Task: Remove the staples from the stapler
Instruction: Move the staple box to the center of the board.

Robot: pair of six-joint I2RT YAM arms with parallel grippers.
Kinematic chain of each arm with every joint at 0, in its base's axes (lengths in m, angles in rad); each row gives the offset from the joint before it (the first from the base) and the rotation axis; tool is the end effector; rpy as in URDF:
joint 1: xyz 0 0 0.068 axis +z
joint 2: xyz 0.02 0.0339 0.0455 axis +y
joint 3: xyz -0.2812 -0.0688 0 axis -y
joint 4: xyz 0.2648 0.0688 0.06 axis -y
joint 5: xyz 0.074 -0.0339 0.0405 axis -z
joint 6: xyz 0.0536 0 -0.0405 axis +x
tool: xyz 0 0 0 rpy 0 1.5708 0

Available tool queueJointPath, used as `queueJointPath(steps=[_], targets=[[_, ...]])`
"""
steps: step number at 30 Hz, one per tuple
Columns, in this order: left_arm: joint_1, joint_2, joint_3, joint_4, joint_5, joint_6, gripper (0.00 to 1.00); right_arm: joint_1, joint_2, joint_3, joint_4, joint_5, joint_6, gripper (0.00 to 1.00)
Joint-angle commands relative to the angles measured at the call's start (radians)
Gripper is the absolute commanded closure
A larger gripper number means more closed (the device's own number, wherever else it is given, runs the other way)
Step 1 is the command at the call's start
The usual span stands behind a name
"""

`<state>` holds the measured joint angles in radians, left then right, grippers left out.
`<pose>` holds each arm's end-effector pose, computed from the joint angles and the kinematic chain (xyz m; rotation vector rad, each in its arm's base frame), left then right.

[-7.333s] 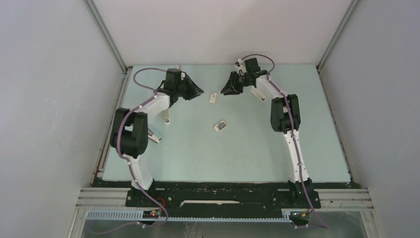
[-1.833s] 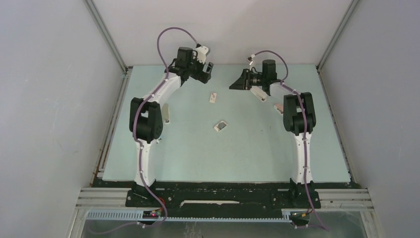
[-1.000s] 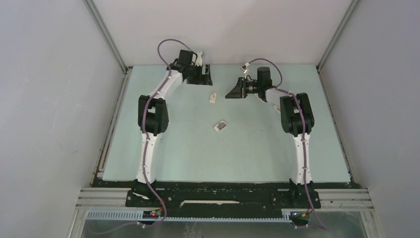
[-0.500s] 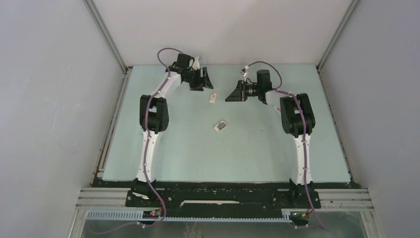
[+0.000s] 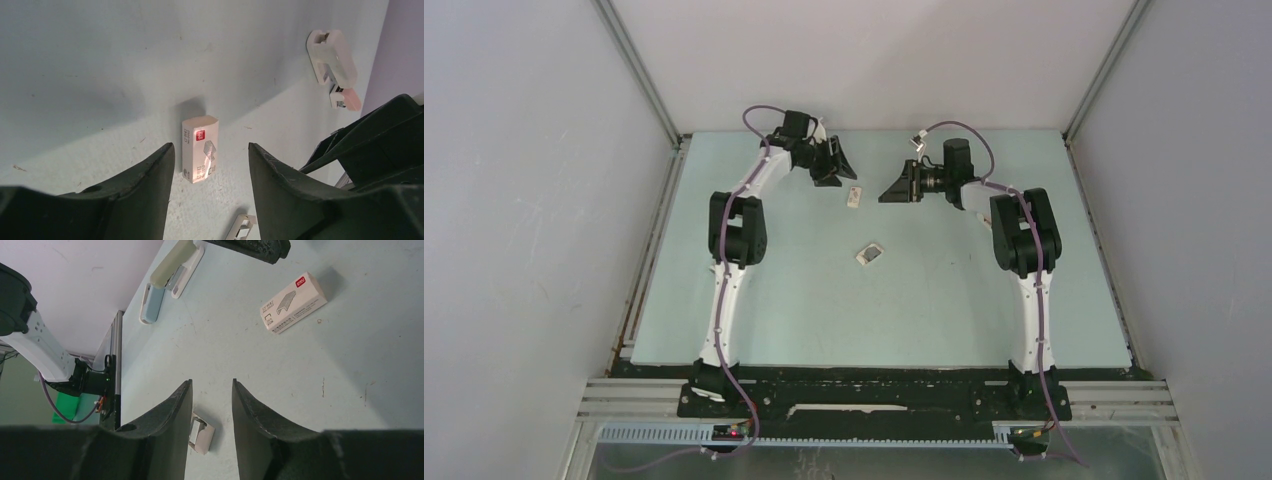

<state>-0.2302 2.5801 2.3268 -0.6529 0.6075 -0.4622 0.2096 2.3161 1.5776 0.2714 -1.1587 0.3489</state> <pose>0.5793 -0.1672 0.1621 -0.0210 2.5404 -1.0405 0.5103 0.1588 0.1433 -0.6305 1.9466 1.5157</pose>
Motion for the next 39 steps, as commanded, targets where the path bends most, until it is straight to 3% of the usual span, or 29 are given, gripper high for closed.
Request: queueJointPath(steps=[1, 18, 22, 39], targets=[[0.006, 0.003, 0.079, 0.011, 0.016, -0.058, 0.39, -0.006, -0.077, 0.004, 0.038, 0.009, 0.021, 0.57], [-0.001, -0.004, 0.080, -0.048, -0.127, -0.268, 0.52, -0.078, -0.101, -0.004, 0.154, 0.036, 0.167, 0.57], [-0.009, -0.020, 0.074, -0.087, -0.205, -0.313, 0.52, -0.093, -0.107, -0.020, 0.230, 0.029, 0.238, 0.57], [-0.073, 0.014, 0.100, -0.147, -0.203, -0.461, 0.45, -0.124, -0.132, -0.091, 0.533, 0.014, 0.475, 0.58]])
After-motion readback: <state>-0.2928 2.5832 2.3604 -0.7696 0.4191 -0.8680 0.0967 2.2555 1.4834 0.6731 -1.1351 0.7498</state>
